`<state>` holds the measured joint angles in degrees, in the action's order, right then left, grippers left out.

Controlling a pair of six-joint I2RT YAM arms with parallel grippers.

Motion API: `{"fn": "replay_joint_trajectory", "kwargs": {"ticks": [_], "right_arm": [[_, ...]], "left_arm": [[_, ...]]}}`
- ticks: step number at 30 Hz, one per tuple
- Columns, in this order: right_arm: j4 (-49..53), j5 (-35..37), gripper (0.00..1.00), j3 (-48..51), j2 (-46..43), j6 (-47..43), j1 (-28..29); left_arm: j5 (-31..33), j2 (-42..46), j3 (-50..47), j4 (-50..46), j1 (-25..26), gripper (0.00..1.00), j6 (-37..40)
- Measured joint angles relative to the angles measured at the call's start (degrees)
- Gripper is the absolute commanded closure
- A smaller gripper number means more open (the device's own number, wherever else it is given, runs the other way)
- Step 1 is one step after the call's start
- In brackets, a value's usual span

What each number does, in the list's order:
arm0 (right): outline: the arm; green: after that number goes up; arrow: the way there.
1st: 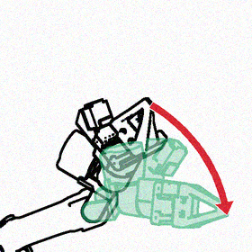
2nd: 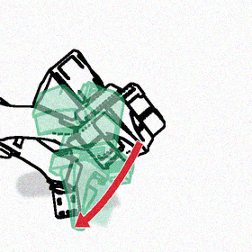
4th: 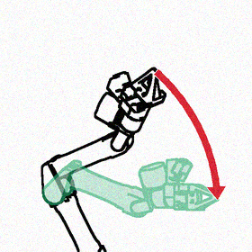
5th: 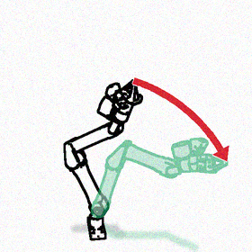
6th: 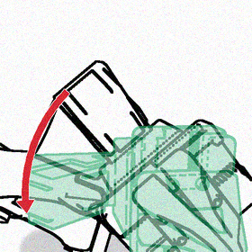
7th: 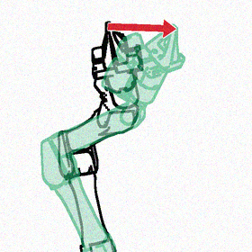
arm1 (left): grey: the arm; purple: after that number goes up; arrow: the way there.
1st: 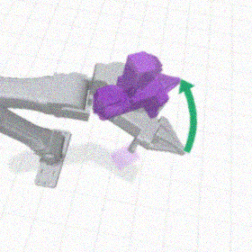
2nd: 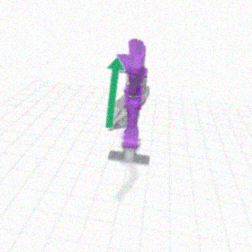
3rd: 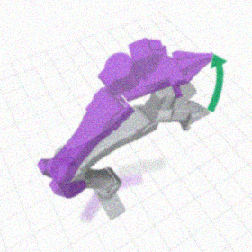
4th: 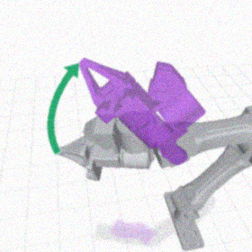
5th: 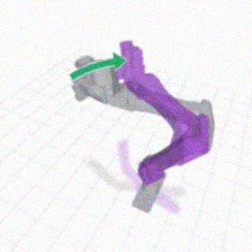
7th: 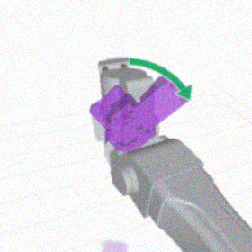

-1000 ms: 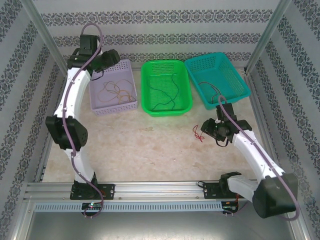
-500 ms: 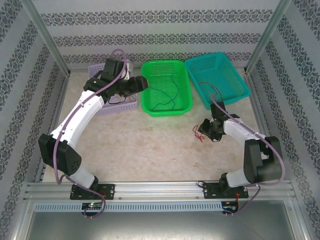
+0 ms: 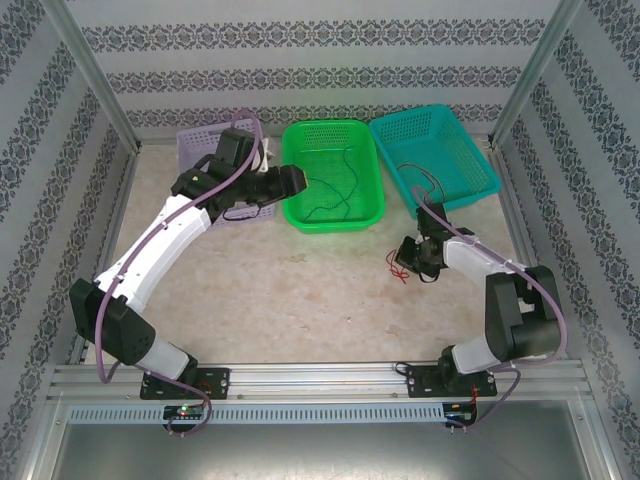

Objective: Untangle the cables

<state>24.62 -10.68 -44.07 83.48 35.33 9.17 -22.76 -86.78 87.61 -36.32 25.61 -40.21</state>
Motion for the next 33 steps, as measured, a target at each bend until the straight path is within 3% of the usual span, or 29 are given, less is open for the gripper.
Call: {"fn": "replay_joint_trajectory", "kwargs": {"ticks": [10, 19, 24, 28, 33], "right_arm": [[6.3, -2.3, 1.0, -3.7, -19.3, -2.5, 4.5], [7.8, -11.2, 1.0, -7.8, -22.3, -2.3, 5.9], [8.9, -11.8, 1.0, -8.9, -22.5, -3.9, 9.0], [10.8, -7.7, 1.0, -10.6, -22.4, -7.5, 14.6], [11.2, 3.8, 1.0, -10.9, -23.3, -13.1, 22.0]], "left_arm": [[-4.3, -3.4, -4.0, 7.6, 10.9, 0.34, -6.6], [-9.4, -8.4, -7.3, 17.2, 13.1, 0.31, -18.9], [-10.6, -11.1, -7.0, 17.0, 13.5, 0.31, -27.7], [-11.1, -12.6, -5.6, 14.3, 13.4, 0.31, -35.7], [-10.9, -12.6, -3.2, 7.0, 13.4, 0.29, -41.0]]}}
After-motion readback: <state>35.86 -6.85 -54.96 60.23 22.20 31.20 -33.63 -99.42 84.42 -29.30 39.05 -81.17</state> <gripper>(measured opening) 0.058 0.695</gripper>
